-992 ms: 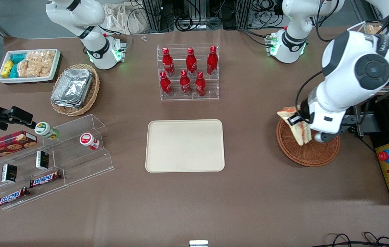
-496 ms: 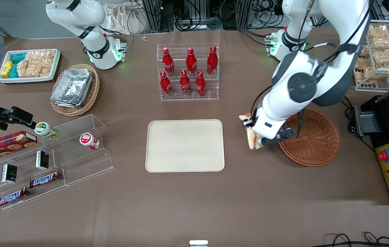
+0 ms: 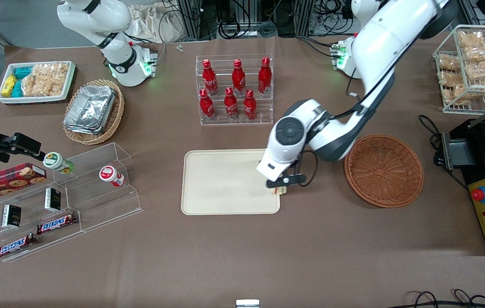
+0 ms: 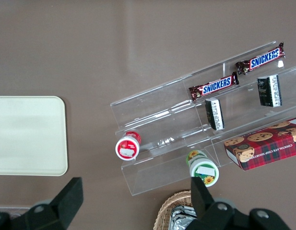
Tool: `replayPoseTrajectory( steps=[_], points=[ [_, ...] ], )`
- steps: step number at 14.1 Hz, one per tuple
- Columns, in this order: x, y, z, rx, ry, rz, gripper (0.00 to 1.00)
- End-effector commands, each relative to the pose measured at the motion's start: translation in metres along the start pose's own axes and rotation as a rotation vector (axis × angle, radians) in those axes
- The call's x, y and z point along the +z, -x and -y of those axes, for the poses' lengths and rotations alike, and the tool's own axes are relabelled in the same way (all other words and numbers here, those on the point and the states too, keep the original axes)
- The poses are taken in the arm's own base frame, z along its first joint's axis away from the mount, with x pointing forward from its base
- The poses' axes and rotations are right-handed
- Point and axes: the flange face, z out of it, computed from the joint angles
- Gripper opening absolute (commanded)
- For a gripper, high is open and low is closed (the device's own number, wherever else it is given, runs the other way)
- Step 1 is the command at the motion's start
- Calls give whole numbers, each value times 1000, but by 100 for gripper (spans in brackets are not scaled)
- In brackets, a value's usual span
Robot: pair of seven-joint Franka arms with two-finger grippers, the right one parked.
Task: Place sandwich from basket to tray
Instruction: 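Carry the sandwich over the cream tray with the left gripper, then lower the sandwich onto the tray and open the left gripper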
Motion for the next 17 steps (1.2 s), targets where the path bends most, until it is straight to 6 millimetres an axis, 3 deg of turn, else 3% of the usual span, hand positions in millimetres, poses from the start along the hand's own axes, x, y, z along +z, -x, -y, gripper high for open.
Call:
replayPoseTrajectory(
  steps=[1,4,5,7,12,15,17],
  points=[
    [18,-22,-19,1,28,-6,0],
    [31,-23,-20,38,20,-26,0],
    [35,-24,-19,33,20,-24,9],
    [34,-23,-21,29,31,-32,98],
    [20,-31,-15,2,43,-40,100],
    [-23,-49,9,-40,32,-71,100],
    [-75,-55,27,-103,53,-69,100]
  ],
)
